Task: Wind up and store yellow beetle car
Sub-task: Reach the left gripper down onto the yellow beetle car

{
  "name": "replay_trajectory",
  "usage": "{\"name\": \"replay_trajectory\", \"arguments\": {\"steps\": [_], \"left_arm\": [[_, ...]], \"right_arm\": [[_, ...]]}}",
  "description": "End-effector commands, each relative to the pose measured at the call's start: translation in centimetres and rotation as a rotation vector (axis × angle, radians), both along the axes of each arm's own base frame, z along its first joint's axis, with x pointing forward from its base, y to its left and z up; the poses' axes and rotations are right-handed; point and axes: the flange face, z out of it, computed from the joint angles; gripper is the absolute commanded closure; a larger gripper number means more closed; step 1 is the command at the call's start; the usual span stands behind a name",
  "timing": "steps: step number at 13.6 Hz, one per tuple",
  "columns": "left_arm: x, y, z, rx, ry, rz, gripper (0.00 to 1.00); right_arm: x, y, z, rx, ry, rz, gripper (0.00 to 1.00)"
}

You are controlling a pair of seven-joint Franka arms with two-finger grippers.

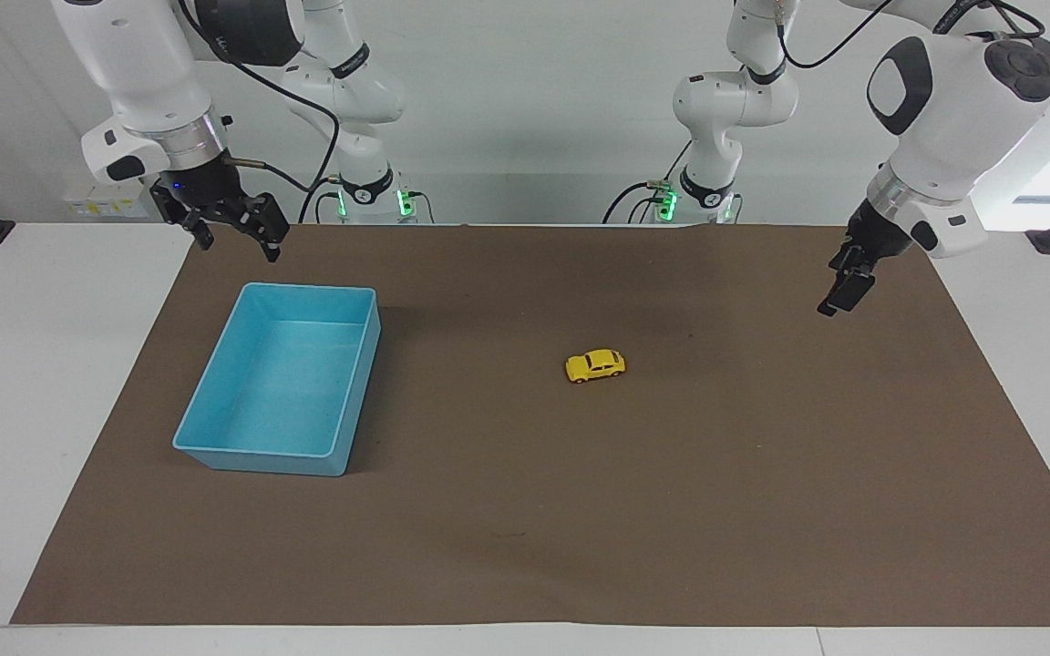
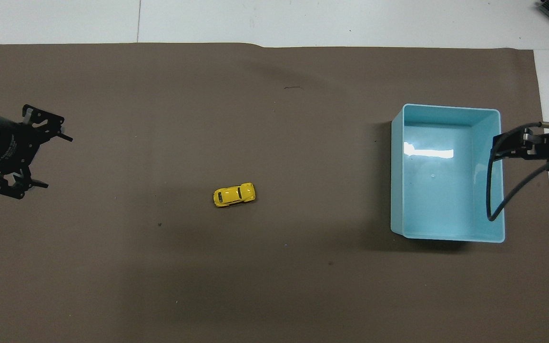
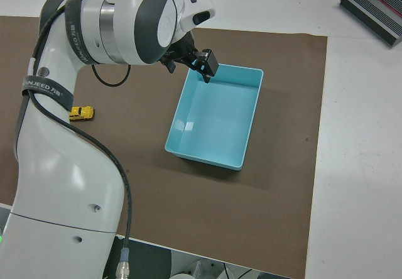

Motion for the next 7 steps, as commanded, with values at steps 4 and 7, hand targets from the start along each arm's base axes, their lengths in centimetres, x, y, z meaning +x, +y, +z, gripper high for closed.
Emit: {"name": "replay_trajectory", "arguments": {"steps": [4,7], "left_arm": [[1.6,-3.6,-3.6,-0.003,-0.018,0.518,0.0],[1.8,-7.2,-4.7,-0.012,-0.021,0.601,0.0]], "right_arm": [[0.2,-0.1,-0.1,0.005,-0.009,-0.001,0.0],[0.2,-0.1,-0.1,0.005,-0.009,-0.001,0.0]]}}
